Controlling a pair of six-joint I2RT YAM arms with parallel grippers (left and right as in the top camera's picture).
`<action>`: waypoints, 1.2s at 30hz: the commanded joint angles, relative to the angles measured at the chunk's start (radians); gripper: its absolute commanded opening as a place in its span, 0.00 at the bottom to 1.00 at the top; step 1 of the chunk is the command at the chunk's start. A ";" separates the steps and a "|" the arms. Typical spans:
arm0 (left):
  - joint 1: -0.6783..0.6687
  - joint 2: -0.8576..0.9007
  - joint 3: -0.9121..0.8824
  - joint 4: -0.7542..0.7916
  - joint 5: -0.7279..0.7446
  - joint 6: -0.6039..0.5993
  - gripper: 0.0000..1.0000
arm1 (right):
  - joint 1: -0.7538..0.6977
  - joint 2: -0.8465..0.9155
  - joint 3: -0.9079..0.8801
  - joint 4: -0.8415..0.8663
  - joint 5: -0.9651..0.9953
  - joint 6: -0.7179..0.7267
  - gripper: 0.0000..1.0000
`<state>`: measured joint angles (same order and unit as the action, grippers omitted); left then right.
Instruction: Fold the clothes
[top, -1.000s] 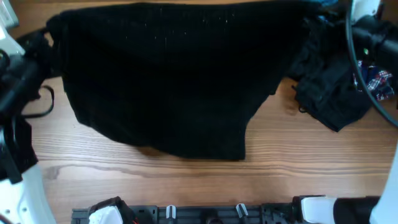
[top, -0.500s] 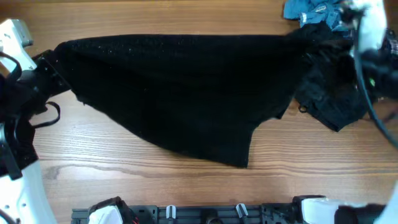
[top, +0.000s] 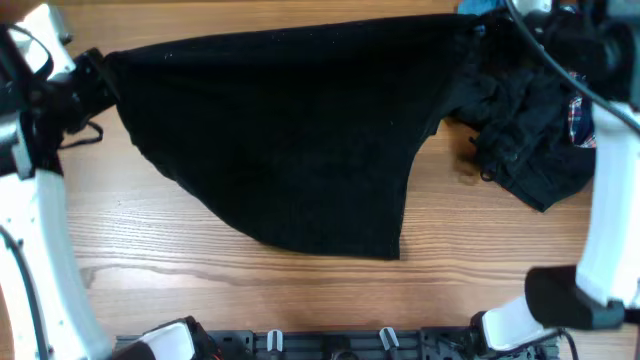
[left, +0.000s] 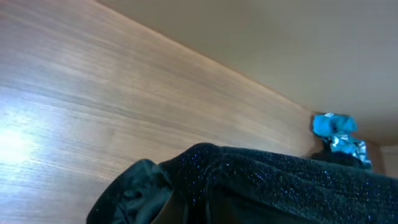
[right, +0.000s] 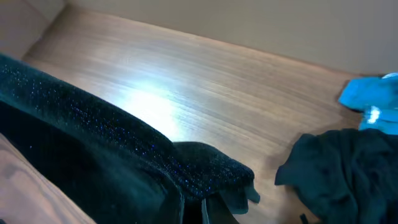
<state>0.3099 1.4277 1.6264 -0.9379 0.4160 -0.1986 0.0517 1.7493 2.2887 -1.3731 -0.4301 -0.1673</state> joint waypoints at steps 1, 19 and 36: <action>0.019 0.101 0.024 0.073 -0.100 0.012 0.04 | -0.016 0.085 0.013 0.050 0.056 -0.016 0.04; -0.085 0.397 0.024 0.425 -0.254 0.013 0.30 | -0.016 0.383 0.013 0.381 0.037 0.000 0.85; -0.126 0.516 0.024 0.549 -0.306 0.039 0.72 | -0.015 0.454 0.013 0.398 -0.051 0.010 1.00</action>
<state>0.1974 1.9450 1.6283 -0.3794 0.1268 -0.1837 0.0345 2.2013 2.2887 -0.9474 -0.4217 -0.1574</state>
